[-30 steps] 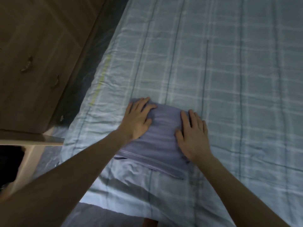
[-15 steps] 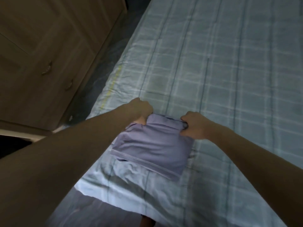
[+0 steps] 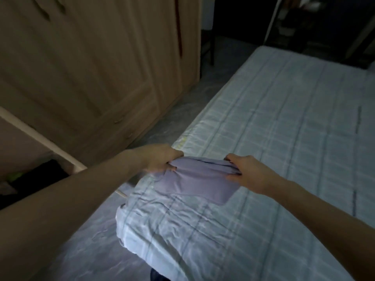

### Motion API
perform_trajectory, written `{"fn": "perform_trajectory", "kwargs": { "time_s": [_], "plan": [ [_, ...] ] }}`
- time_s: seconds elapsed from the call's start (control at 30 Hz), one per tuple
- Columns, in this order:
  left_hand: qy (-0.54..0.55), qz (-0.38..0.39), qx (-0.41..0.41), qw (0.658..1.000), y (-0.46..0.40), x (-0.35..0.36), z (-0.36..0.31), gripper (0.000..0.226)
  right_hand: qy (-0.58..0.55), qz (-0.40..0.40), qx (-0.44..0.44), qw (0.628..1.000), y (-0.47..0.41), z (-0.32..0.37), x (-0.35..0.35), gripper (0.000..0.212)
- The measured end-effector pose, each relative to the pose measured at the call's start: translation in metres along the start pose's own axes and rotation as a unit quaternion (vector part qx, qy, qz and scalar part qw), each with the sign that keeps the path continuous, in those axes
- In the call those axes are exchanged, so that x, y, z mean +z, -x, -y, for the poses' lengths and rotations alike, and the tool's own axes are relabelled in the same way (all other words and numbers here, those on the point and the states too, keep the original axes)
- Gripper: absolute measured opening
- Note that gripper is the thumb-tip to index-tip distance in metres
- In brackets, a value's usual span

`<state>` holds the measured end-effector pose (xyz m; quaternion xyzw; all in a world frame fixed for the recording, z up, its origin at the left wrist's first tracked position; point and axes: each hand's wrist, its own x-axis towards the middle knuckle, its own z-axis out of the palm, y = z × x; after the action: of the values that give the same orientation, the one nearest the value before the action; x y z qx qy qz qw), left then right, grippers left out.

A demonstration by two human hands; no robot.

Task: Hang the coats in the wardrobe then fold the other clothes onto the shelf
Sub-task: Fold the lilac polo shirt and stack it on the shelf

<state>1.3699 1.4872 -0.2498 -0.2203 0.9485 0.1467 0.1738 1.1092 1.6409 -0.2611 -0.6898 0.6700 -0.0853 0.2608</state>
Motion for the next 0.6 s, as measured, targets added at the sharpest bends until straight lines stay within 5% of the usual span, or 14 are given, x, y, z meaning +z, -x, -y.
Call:
{"fn": "perform_trajectory", "kwargs": {
  "time_s": [0.33,0.6],
  "plan": [
    [-0.016,-0.083,-0.153,0.985,0.195,-0.115,0.029,0.037,0.095,-0.011,-0.186,0.978,-0.066,0.171,-0.11,0.046],
    [0.067,-0.132,-0.29,0.946,0.399,-0.114,0.027,0.011,0.113,-0.008,-0.347,0.931,-0.086,0.344,-0.088,0.041]
  ]
}}
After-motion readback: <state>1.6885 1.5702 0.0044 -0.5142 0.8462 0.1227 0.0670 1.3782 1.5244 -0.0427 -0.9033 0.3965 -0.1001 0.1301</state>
